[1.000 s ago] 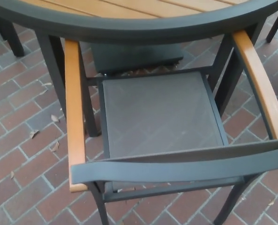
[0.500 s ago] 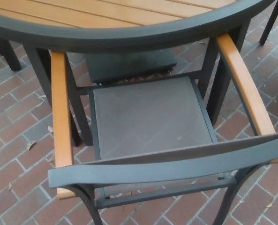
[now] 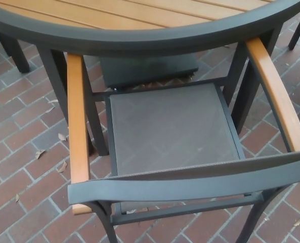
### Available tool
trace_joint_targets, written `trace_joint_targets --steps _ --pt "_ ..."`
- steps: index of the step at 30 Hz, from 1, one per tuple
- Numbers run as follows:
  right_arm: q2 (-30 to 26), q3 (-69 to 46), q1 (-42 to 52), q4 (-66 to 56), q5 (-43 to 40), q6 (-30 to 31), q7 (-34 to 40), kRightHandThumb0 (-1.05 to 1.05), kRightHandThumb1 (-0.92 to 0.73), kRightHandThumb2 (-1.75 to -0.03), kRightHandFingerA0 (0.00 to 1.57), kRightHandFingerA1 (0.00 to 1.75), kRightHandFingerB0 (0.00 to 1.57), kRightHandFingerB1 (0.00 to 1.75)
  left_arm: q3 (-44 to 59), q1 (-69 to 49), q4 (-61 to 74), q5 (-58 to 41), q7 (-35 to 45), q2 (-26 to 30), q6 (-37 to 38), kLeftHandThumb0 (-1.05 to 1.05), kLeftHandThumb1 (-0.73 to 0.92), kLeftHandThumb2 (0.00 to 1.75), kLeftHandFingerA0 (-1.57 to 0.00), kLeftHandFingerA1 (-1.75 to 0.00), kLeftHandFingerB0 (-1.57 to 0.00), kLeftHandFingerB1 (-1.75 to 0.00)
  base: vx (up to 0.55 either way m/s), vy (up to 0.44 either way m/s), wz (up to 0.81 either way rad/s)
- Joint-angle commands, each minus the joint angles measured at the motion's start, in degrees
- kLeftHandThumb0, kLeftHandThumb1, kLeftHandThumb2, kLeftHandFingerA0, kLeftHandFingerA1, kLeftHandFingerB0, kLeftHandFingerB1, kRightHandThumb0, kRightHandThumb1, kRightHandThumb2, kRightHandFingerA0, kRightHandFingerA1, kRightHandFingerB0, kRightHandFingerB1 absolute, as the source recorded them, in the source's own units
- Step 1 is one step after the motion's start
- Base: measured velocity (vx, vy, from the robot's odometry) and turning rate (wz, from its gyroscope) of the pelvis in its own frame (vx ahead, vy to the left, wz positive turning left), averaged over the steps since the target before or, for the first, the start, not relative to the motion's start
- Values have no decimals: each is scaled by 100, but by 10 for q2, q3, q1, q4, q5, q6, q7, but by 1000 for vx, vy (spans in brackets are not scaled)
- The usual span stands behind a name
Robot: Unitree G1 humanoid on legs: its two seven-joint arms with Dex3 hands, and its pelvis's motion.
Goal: A chair is kept outside and the robot walks towards it to grab it and pull it out towards itself
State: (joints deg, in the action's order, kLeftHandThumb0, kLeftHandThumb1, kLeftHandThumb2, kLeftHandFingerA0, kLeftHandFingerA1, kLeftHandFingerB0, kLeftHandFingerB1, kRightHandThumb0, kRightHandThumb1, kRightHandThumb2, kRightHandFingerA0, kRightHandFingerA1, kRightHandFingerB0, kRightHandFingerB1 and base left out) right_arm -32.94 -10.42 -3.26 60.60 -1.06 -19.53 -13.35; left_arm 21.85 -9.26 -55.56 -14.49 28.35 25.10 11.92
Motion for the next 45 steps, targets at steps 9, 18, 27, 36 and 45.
trace_joint_targets --steps 9,18,27,36,45 --pt "-50 59 -47 -2 41 -14 -55 -89 -49 -57 0 0 0 0 -25 15 34 33 -8 32 63 -49 36 75 -18 -61 -14 -50 0 0 0" --pt "-51 127 -135 0 107 -3 -40 -88 -53 -88 0 0 0 1 -98 65 137 94 -44 30 7 -71 38 53 -23 -50 -21 -36 0 0 0" --pt "-44 179 -180 -12 146 -8 -30 -90 -57 -88 0 2 0 0 -139 104 173 109 -54 9 17 -68 34 52 -22 -63 -22 -43 0 0 0" --pt "-33 203 -221 -23 165 1 -17 -86 -54 -84 0 1 0 0 -219 177 218 165 -47 10 -10 -62 31 51 -20 -60 -21 -43 0 0 0" --pt "-4 225 -224 -32 181 2 -2 -79 -49 -81 0 0 0 0 -260 194 246 186 -58 -12 -6 -65 33 52 -15 -61 -14 -46 0 0 0"
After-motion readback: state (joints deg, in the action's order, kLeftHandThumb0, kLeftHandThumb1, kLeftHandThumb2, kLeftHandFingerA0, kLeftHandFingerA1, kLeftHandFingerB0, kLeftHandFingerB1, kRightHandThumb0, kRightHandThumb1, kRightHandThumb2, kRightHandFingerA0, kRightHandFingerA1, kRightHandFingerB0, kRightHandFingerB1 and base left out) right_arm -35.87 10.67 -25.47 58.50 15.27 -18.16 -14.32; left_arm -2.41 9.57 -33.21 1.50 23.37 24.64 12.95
